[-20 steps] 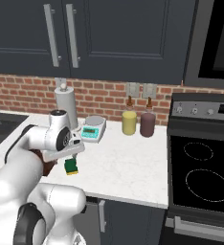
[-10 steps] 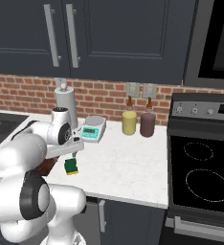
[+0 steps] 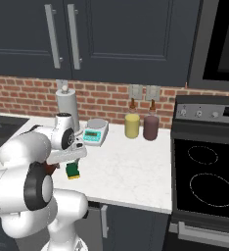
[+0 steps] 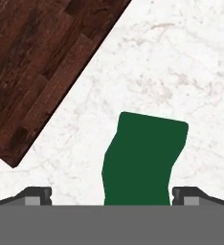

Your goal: Pick up the sponge from the counter and clean the cutting board by briefly scrubbing or pressing down on the cutting board. Once finished, release the sponge.

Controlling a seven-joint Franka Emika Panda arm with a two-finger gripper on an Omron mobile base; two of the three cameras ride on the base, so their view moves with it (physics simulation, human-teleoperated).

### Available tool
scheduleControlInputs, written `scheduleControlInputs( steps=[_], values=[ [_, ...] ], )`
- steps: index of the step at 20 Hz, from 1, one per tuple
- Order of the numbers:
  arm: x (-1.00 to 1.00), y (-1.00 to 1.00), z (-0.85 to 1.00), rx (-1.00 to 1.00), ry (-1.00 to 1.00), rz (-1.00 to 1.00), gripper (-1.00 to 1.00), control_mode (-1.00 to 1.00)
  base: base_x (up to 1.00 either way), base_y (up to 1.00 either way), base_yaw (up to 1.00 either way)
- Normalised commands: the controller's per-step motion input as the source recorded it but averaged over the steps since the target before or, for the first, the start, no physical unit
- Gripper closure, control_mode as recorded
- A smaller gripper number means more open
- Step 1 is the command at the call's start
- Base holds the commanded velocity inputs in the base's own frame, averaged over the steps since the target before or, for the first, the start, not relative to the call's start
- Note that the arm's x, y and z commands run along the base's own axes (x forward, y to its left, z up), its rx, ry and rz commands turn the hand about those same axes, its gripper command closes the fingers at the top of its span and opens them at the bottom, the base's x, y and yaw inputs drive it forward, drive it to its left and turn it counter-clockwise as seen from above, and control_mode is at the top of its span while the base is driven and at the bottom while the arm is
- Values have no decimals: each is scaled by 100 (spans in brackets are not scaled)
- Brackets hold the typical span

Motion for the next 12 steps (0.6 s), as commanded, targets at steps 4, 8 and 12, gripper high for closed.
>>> scheduleControlInputs(
  steps=[4, 8, 12],
  values=[
    [0, -4, -22, 0, 1, 0, -100, -100, 0, 0, 0],
    [0, -2, -21, 0, 0, 0, -100, -100, 0, 0, 0],
    [0, -4, -20, 0, 0, 0, -100, -100, 0, 0, 0]
  ],
)
